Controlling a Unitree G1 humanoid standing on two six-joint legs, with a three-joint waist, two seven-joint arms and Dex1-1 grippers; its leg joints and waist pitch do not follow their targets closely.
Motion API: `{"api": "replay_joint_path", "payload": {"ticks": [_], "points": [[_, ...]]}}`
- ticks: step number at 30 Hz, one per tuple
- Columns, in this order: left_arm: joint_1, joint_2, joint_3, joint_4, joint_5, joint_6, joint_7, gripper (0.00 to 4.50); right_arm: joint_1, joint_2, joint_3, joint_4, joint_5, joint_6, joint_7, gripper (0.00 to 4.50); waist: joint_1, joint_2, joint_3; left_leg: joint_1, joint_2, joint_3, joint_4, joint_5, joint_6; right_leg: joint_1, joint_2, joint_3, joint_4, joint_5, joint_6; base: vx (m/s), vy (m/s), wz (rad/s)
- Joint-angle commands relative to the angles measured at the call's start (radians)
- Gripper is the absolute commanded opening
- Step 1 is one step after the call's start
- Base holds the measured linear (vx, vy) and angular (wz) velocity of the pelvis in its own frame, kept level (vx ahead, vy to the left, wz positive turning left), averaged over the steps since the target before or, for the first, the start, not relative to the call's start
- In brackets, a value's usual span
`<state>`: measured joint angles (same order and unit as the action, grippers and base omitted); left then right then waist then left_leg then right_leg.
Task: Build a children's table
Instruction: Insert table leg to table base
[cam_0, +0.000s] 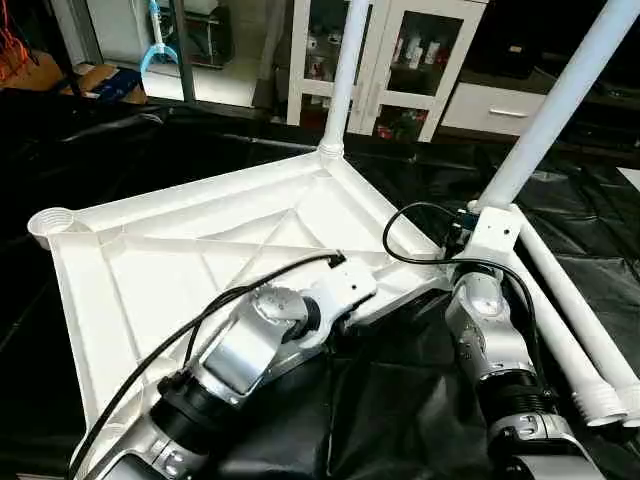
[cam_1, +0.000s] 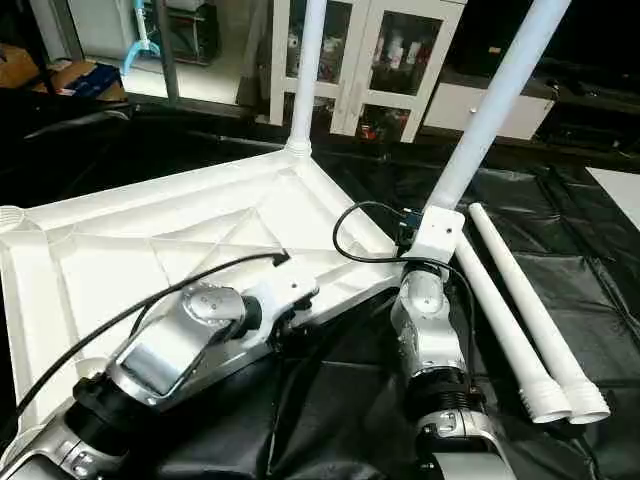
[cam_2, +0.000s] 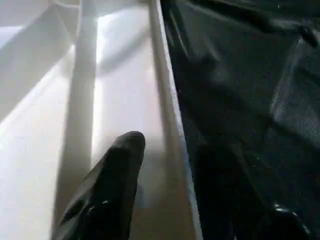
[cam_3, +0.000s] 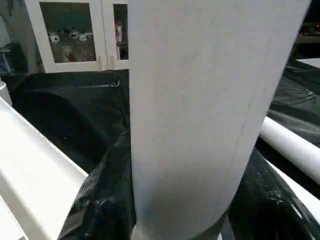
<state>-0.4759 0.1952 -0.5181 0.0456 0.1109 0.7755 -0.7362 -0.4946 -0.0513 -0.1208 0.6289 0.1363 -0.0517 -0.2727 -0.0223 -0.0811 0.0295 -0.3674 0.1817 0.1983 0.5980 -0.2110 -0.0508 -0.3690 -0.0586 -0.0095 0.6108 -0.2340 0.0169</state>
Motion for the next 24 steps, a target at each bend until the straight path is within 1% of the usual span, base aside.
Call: {"api": "replay_joint_path", "payload": {"ticks": [1,2,3,4,7,9,12,13,15,16,18,20,22,23,24], "points": [[0.005,0.006,-0.033,0.002,0.003,-0.005,-0.017,2.77,0.042,0.02,-0.005,0.067,0.0,0.058,0.009,1.86,0.002,0.021,-0.039,0.017,0.05,-0.025,-0.079,-0.153,-0.04,0.016,-0.06,0.032,-0.06,0.039,-0.173,0.0,0.0,0.0],[0.007,0.007,-0.036,0.0,0.0,-0.002,-0.019,2.77,0.043,0.02,-0.005,0.066,-0.001,0.059,0.009,1.86,0.001,0.02,-0.038,0.017,0.049,-0.023,-0.078,-0.157,-0.04,0.016,-0.06,0.033,-0.061,0.039,-0.175,0.0,0.0,0.0],[0.009,0.005,-0.033,-0.001,-0.003,0.001,-0.015,2.77,0.043,0.02,-0.005,0.066,-0.001,0.059,0.009,1.86,0.001,0.02,-0.038,0.017,0.049,-0.024,-0.079,-0.158,-0.041,0.017,-0.06,0.033,-0.06,0.037,-0.176,0.0,0.0,0.0],[0.009,0.006,-0.035,-0.002,-0.005,0.009,-0.017,2.5,0.043,0.021,-0.005,0.065,0.0,0.059,0.01,1.86,0.001,0.022,-0.038,0.018,0.05,-0.024,-0.079,-0.164,-0.043,0.015,-0.06,0.033,-0.061,0.03,-0.176,0.0,0.0,0.0],[0.006,0.006,-0.024,0.012,-0.001,0.004,0.003,2.37,0.042,0.022,-0.005,0.063,0.001,0.06,0.014,1.86,0.001,0.021,-0.039,0.018,0.05,-0.024,-0.078,-0.163,-0.043,0.016,-0.06,0.033,-0.061,0.034,-0.177,0.0,0.0,0.0],[0.003,0.007,-0.021,0.018,-0.001,0.004,0.006,2.1,0.042,0.023,-0.005,0.063,0.001,0.061,0.014,1.86,0.001,0.02,-0.039,0.017,0.049,-0.023,-0.078,-0.158,-0.041,0.017,-0.06,0.033,-0.06,0.04,-0.177,0.0,0.0,0.0],[-0.004,0.013,-0.016,0.037,0.006,-0.001,0.013,1.9,0.042,0.026,-0.007,0.06,-0.002,0.063,0.02,1.86,0.002,0.021,-0.039,0.018,0.049,-0.023,-0.078,-0.149,-0.038,0.017,-0.06,0.033,-0.059,0.052,-0.179,0.0,0.0,0.0],[-0.005,0.016,-0.016,0.045,0.011,-0.001,0.016,1.9,0.042,0.027,-0.007,0.06,-0.002,0.064,0.022,1.86,0.001,0.021,-0.039,0.018,0.049,-0.023,-0.077,-0.146,-0.037,0.018,-0.059,0.033,-0.058,0.057,-0.18,0.0,0.0,0.0],[-0.004,0.02,-0.018,0.053,0.015,-0.003,0.017,1.65,0.041,0.028,-0.007,0.059,-0.002,0.064,0.024,1.86,0.001,0.021,-0.039,0.018,0.049,-0.023,-0.077,-0.143,-0.037,0.018,-0.059,0.033,-0.058,0.062,-0.182,0.0,0.0,0.0],[-0.004,0.021,-0.018,0.054,0.016,-0.004,0.016,1.65,0.041,0.028,-0.008,0.059,-0.002,0.064,0.025,1.86,0.002,0.021,-0.039,0.018,0.049,-0.023,-0.078,-0.146,-0.038,0.019,-0.06,0.033,-0.058,0.058,-0.182,0.0,0.0,0.0],[-0.002,0.022,-0.019,0.052,0.015,-0.002,0.013,1.51,0.041,0.028,-0.007,0.059,-0.003,0.064,0.026,1.86,0.002,0.022,-0.039,0.019,0.05,-0.024,-0.078,-0.147,-0.039,0.018,-0.06,0.033,-0.058,0.057,-0.183,0.0,0.0,0.0],[-0.001,0.025,-0.023,0.05,0.015,0.001,0.012,1.27,0.04,0.029,-0.007,0.059,-0.003,0.065,0.027,1.86,0.001,0.022,-0.039,0.018,0.049,-0.023,-0.078,-0.15,-0.039,0.018,-0.06,0.033,-0.058,0.051,-0.182,0.0,0.0,0.0],[0.001,0.032,-0.033,0.048,0.018,0.002,0.008,1.12,0.041,0.029,-0.008,0.057,-0.004,0.068,0.028,1.86,0.002,0.021,-0.039,0.018,0.049,-0.023,-0.078,-0.153,-0.039,0.018,-0.06,0.033,-0.059,0.045,-0.182,0.0,0.0,0.0],[0.001,0.035,-0.036,0.049,0.019,0.003,0.006,1.12,0.041,0.029,-0.008,0.056,-0.006,0.069,0.027,1.86,0.002,0.021,-0.039,0.019,0.049,-0.023,-0.078,-0.154,-0.039,0.018,-0.06,0.033,-0.059,0.041,-0.181,0.0,0.0,0.0],[0.0,0.037,-0.037,0.051,0.018,0.002,0.006,1.01,0.041,0.031,-0.01,0.055,-0.006,0.069,0.03,1.86,0.001,0.021,-0.039,0.018,0.049,-0.023,-0.078,-0.152,-0.039,0.018,-0.06,0.033,-0.059,0.041,-0.181,0.0,0.0,0.0]]}}
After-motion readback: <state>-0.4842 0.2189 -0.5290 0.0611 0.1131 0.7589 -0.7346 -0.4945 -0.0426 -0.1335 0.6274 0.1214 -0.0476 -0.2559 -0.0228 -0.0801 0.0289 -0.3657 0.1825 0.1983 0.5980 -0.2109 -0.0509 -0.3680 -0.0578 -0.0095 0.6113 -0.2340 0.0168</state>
